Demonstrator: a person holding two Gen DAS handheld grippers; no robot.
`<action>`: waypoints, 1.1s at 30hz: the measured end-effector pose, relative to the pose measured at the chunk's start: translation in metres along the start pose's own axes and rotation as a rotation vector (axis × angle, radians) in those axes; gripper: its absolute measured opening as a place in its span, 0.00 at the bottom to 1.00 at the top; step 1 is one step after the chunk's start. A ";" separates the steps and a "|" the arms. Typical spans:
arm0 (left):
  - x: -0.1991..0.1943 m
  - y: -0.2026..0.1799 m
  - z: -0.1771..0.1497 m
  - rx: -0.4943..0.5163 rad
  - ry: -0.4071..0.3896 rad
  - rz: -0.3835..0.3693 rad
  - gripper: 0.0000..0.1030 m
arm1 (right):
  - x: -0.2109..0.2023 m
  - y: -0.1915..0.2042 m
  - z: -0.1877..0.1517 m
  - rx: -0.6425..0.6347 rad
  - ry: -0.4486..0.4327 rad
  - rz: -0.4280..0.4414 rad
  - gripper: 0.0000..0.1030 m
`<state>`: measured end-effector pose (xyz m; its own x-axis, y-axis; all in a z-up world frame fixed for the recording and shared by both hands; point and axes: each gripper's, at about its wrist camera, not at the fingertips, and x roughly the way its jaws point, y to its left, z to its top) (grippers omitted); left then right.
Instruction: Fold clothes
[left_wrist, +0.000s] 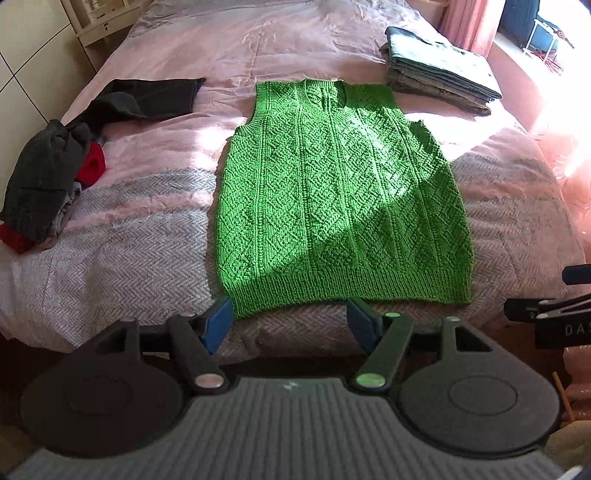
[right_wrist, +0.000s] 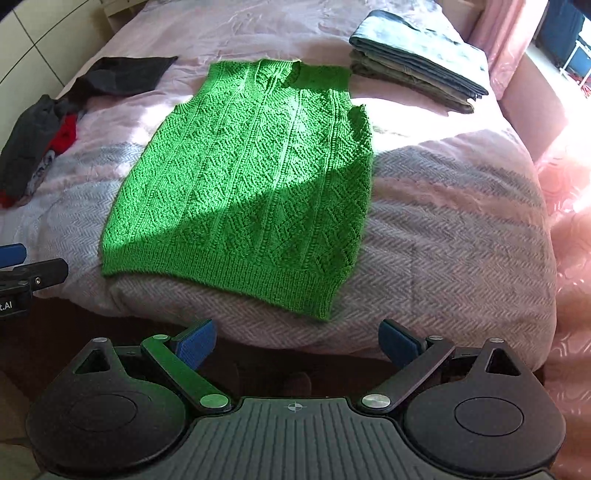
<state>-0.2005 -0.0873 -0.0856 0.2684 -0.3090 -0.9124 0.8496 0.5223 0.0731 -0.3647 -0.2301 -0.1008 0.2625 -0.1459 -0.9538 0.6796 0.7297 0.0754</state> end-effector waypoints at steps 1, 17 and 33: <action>0.001 -0.002 -0.002 -0.004 0.006 0.004 0.64 | 0.001 -0.002 0.000 -0.008 0.004 0.002 0.94; 0.007 -0.020 -0.014 -0.011 0.072 0.043 0.64 | 0.016 -0.009 -0.009 -0.080 0.074 0.051 0.94; 0.004 -0.030 0.000 0.000 0.045 0.052 0.65 | 0.010 -0.019 0.003 -0.094 0.039 0.051 0.94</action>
<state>-0.2248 -0.1041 -0.0910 0.2917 -0.2447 -0.9247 0.8350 0.5367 0.1214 -0.3725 -0.2475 -0.1111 0.2670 -0.0816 -0.9602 0.5982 0.7952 0.0987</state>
